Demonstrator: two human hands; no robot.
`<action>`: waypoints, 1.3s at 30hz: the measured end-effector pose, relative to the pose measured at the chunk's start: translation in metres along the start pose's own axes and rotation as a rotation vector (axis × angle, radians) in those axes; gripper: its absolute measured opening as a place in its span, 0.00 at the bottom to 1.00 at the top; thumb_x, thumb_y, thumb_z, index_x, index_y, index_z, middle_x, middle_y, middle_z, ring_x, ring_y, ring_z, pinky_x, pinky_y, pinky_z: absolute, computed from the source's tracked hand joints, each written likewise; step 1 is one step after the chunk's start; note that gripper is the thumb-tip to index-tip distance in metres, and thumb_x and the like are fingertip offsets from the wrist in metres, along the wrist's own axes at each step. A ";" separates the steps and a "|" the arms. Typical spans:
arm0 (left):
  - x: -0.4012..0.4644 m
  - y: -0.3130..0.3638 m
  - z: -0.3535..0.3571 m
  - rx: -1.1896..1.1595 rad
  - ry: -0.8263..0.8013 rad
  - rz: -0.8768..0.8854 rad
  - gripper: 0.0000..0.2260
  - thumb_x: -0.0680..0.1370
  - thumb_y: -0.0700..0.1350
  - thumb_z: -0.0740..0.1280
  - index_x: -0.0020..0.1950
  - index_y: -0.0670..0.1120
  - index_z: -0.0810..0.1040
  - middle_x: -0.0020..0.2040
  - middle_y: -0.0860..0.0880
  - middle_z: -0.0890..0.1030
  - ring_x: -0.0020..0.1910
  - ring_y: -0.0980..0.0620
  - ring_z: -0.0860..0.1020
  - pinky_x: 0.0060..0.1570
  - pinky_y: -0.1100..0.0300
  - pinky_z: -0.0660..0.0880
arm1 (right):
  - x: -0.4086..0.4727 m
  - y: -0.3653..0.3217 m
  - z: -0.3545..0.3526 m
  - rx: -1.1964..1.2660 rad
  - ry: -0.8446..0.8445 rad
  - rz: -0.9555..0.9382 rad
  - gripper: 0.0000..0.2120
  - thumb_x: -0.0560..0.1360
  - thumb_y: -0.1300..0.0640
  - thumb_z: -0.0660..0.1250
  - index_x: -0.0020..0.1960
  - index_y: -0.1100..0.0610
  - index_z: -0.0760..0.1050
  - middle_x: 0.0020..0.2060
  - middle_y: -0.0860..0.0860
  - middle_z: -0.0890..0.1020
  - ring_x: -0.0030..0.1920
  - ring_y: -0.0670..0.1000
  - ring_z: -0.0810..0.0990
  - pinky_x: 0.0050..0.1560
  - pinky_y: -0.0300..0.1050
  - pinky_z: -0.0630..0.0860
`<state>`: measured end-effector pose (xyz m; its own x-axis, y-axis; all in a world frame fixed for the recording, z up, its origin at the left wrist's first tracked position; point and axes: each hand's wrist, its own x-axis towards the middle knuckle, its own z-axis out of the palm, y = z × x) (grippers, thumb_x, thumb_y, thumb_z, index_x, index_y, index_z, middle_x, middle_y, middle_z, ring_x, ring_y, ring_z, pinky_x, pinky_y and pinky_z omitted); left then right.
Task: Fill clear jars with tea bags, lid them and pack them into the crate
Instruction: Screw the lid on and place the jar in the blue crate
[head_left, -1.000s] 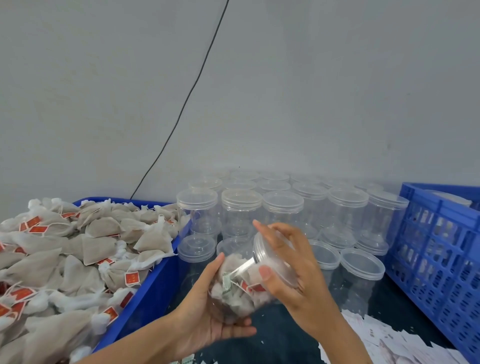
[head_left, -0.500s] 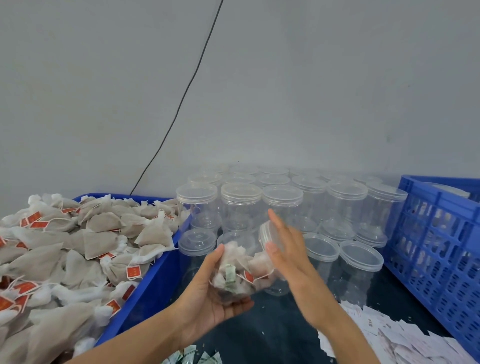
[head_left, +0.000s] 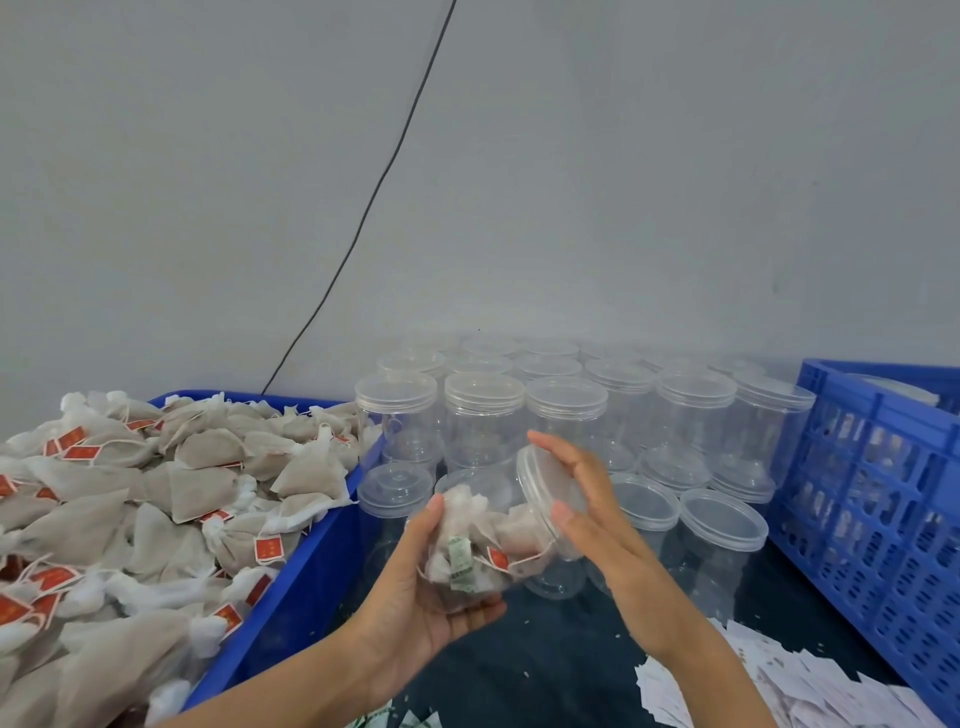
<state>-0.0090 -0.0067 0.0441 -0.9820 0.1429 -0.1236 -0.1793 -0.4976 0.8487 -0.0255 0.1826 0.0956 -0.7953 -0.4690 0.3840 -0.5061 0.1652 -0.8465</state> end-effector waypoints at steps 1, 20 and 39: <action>-0.001 0.000 0.001 0.007 0.000 -0.005 0.29 0.66 0.64 0.69 0.58 0.44 0.82 0.58 0.38 0.82 0.52 0.42 0.82 0.48 0.51 0.80 | -0.003 0.004 0.000 -0.043 0.033 -0.004 0.18 0.78 0.39 0.54 0.67 0.28 0.60 0.66 0.29 0.62 0.69 0.32 0.59 0.69 0.41 0.59; 0.001 -0.002 0.004 0.065 0.001 0.028 0.29 0.67 0.64 0.67 0.57 0.44 0.83 0.54 0.39 0.83 0.44 0.47 0.80 0.38 0.58 0.77 | 0.007 0.010 0.003 0.054 0.118 0.158 0.48 0.57 0.18 0.58 0.71 0.35 0.52 0.71 0.43 0.61 0.72 0.44 0.61 0.70 0.46 0.63; 0.002 -0.002 0.003 -0.015 -0.087 -0.106 0.29 0.66 0.66 0.67 0.48 0.40 0.85 0.47 0.37 0.81 0.38 0.43 0.80 0.29 0.58 0.75 | 0.002 0.005 0.012 -0.018 0.194 -0.066 0.30 0.66 0.31 0.65 0.66 0.37 0.66 0.62 0.30 0.68 0.64 0.29 0.65 0.53 0.19 0.65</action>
<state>-0.0104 -0.0031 0.0438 -0.9488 0.2685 -0.1667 -0.2832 -0.4881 0.8255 -0.0254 0.1724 0.0877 -0.8086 -0.3038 0.5039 -0.5640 0.1559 -0.8109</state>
